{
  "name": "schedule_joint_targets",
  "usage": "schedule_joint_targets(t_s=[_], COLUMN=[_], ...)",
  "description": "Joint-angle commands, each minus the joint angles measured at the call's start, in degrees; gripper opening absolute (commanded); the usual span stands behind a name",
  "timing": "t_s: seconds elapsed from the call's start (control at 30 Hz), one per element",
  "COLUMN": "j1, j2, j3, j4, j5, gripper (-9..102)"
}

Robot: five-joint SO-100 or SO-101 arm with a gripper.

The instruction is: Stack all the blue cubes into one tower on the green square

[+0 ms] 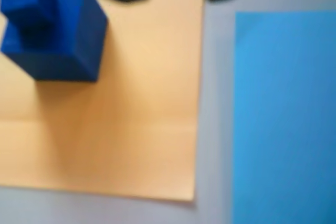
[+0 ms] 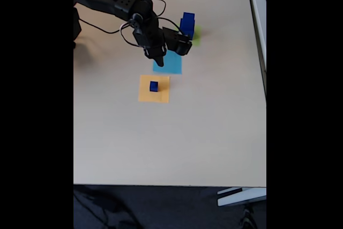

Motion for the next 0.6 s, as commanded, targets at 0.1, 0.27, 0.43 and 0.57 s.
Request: schedule_joint_targets(t_s=[0.1,0.27,0.43,0.57], j1=[1.67,2.9,4.13,4.66], j2=[4.22,5.19,5.54,5.54], j3=[1.14,2.64,2.46,1.85], j4=[-1.49,-2.2,-2.02,-1.85], j5=[-1.76,-2.29,-3.08,-3.6], gripper=[2,3,3,5])
